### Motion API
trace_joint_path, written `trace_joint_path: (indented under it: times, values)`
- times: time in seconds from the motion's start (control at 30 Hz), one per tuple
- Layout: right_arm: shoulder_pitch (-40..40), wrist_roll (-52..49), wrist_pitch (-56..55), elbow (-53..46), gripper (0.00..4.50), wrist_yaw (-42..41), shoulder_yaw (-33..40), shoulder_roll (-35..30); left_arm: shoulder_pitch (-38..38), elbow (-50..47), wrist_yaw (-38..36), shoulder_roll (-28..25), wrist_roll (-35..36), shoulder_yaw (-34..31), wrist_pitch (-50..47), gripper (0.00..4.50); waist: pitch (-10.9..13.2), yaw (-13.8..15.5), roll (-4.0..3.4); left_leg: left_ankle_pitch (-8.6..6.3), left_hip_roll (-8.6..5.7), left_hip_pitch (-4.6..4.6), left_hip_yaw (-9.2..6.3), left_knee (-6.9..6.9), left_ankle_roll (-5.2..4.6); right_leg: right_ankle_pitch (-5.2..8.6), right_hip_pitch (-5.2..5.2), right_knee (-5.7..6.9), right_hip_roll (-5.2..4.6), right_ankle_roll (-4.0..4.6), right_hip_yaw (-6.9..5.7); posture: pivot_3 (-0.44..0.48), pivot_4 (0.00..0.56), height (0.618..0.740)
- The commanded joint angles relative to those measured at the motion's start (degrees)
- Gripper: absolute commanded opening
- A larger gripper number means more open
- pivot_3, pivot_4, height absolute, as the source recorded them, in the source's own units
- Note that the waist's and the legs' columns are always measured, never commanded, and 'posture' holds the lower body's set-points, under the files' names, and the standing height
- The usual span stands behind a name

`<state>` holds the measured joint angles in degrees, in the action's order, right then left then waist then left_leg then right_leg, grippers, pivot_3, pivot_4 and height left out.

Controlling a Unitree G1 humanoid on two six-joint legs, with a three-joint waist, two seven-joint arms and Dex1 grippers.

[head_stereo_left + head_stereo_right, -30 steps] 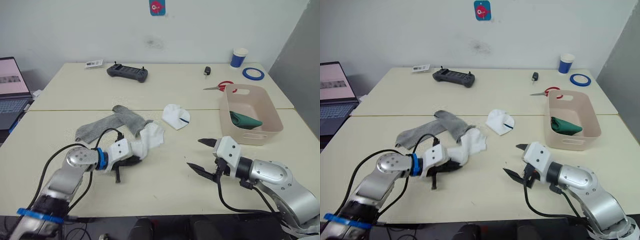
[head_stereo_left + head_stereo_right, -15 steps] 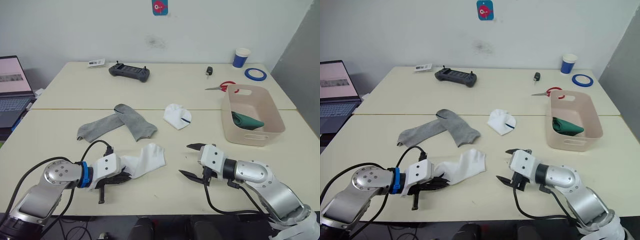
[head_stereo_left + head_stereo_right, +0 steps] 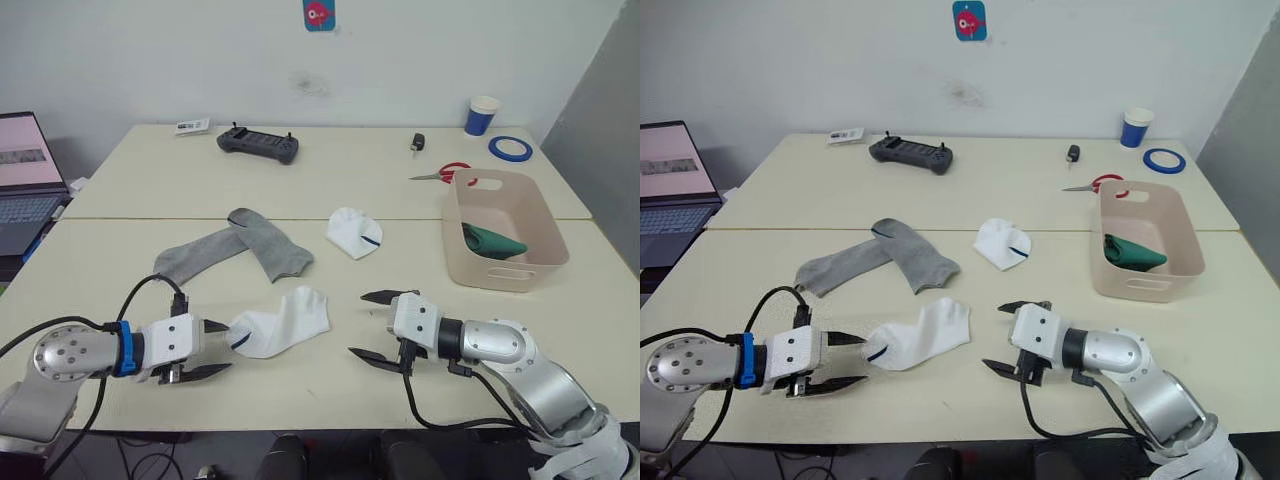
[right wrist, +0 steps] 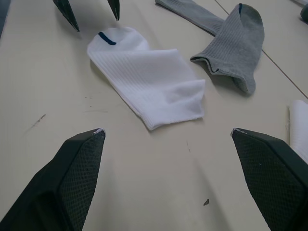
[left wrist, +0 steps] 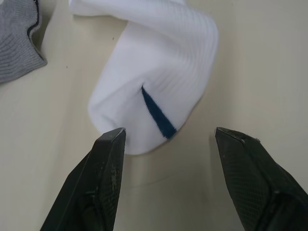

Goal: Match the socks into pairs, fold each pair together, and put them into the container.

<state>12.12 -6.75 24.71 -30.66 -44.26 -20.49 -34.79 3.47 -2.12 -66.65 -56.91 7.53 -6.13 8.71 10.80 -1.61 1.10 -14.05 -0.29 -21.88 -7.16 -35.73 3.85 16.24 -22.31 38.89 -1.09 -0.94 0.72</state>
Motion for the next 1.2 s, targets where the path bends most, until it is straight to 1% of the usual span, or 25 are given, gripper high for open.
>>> trace_joint_path:
  times: [0.03, 0.17, 0.2, 0.27, 0.37, 0.5, 0.53, 0.67, 0.77, 0.87, 0.97, 1.03, 1.13, 1.2]
  values:
    - [1.38, 0.09, -1.80, -0.09, 4.50, -0.92, 0.17, 0.49, -3.86, 3.88, 2.22, 1.82, -3.93, 3.02, 6.33, 3.06, 0.00, 0.09, 0.00, 0.00, -0.03, 0.00, 0.01, 0.00, 0.00, -0.01, 0.00, -0.01, 0.01, -0.01, 0.00, 0.000, 0.150, 0.740]
    - [2.53, 1.37, -2.98, 1.72, 4.50, -1.80, -0.93, 0.65, -7.07, 7.81, 3.83, 4.42, -6.84, 6.33, 11.12, 3.06, 0.00, 0.04, 0.00, 0.00, -0.05, 0.01, 0.09, 0.00, 0.00, -0.04, 0.01, -0.01, 0.01, -0.07, -0.02, 0.000, 0.150, 0.740]
    - [2.90, 2.03, -3.70, 2.37, 4.50, -2.02, -1.42, 0.62, -7.36, 8.10, 3.86, 4.71, -7.01, 6.79, 11.66, 2.87, 0.00, 0.03, 0.00, 0.00, -0.05, 0.03, 0.09, 0.00, 0.00, -0.05, 0.01, 0.00, 0.01, -0.09, -0.01, 0.000, 0.150, 0.740]
    - [4.42, 4.06, -5.83, 4.55, 4.50, -2.41, -2.87, 0.70, -7.53, 8.51, 3.11, 4.58, -7.11, 7.69, 12.44, 2.46, 0.00, 0.00, -0.01, 0.00, -0.04, 0.07, 0.10, -0.01, 0.00, -0.05, 0.02, 0.03, 0.01, -0.10, -0.01, 0.000, 0.150, 0.740]
    - [7.77, 7.86, -10.52, 9.01, 4.50, -3.11, -5.78, 1.41, -7.35, 9.27, 2.98, 4.04, -6.91, 7.77, 13.38, 1.50, -0.01, -0.05, -0.02, 0.00, -0.04, 0.12, 0.14, -0.01, 0.00, -0.07, 0.03, 0.06, 0.01, -0.12, -0.03, 0.000, 0.150, 0.740]
    - [13.55, 10.29, -12.40, 17.28, 4.50, -3.81, -9.46, 7.10, -7.14, 9.88, 3.36, 3.39, -6.33, 6.94, 14.06, 0.19, -0.01, -0.25, -0.02, 0.01, -0.01, 0.15, 0.12, -0.02, -0.01, -0.08, 0.03, 0.10, 0.04, -0.12, -0.06, 0.000, 0.150, 0.740]
    - [14.75, 10.24, -11.57, 18.95, 4.50, -4.73, -10.39, 8.52, -6.98, 9.82, 3.37, 3.25, -6.17, 6.77, 14.13, 0.03, 0.00, -0.26, -0.02, 0.01, 0.02, 0.15, 0.12, -0.01, -0.01, -0.10, 0.03, 0.11, 0.04, -0.10, -0.07, 0.000, 0.150, 0.740]
    - [18.21, 11.91, -10.68, 24.84, 4.50, -8.09, -13.52, 10.96, -5.67, 8.60, 3.59, 2.85, -5.48, 6.16, 13.81, 0.03, 0.00, -0.27, -0.03, 0.01, 0.04, 0.11, 0.05, 0.00, -0.02, -0.08, 0.01, 0.09, 0.13, -0.08, -0.10, 0.000, 0.150, 0.740]
    - [19.32, 13.50, -11.10, 28.73, 4.50, -9.01, -14.71, 11.45, -4.88, 7.91, 3.95, 2.58, -5.26, 5.93, 13.66, 0.03, 0.00, -0.26, -0.03, 0.01, 0.02, 0.11, 0.10, 0.00, -0.02, -0.08, 0.00, 0.08, 0.13, -0.08, -0.08, 0.000, 0.150, 0.740]
    - [20.20, 14.95, -10.57, 33.32, 3.93, -8.80, -15.06, 12.01, -4.02, 7.68, 4.34, 2.19, -5.23, 5.67, 14.10, 0.00, -0.01, -0.28, -0.02, 0.00, 0.05, 0.17, 0.10, 0.01, -0.02, -0.09, 0.02, 0.09, 0.13, -0.07, -0.06, 0.000, 0.150, 0.740]
    - [20.91, 15.00, -10.25, 34.81, 2.92, -9.55, -14.77, 12.32, -3.93, 7.46, 4.74, 2.12, -5.16, 5.83, 13.98, 0.00, -0.02, -0.31, -0.04, 0.01, 0.08, 0.27, 0.12, 0.01, -0.04, -0.14, 0.05, 0.15, 0.13, 0.01, -0.05, 0.000, 0.150, 0.740]
    - [21.37, 14.67, -9.06, 34.79, 2.16, -10.03, -14.54, 12.60, -4.44, 7.37, 4.71, 2.09, -5.00, 5.99, 13.69, 0.00, -0.03, -0.31, -0.04, 0.03, 0.08, 0.30, 0.12, 0.00, -0.06, -0.17, 0.08, 0.15, 0.13, 0.05, -0.05, 0.000, 0.150, 0.740]
    - [22.32, 14.95, -7.59, 35.83, 1.30, -9.70, -14.32, 13.37, -5.18, 7.70, 4.47, 2.03, -5.18, 6.29, 13.95, 0.00, -0.02, -0.31, -0.05, 0.03, 0.07, 0.30, 0.14, 0.00, -0.07, -0.17, 0.08, 0.14, 0.16, 0.04, -0.04, 0.000, 0.150, 0.740]
    - [22.83, 15.26, -7.41, 36.63, 0.62, -9.54, -14.27, 13.52, -5.55, 7.80, 4.17, 1.93, -5.28, 6.48, 14.10, 0.00, -0.02, -0.31, -0.05, 0.03, 0.07, 0.29, 0.13, 0.00, -0.07, -0.18, 0.07, 0.14, 0.28, 0.04, -0.04, 0.000, 0.150, 0.740]
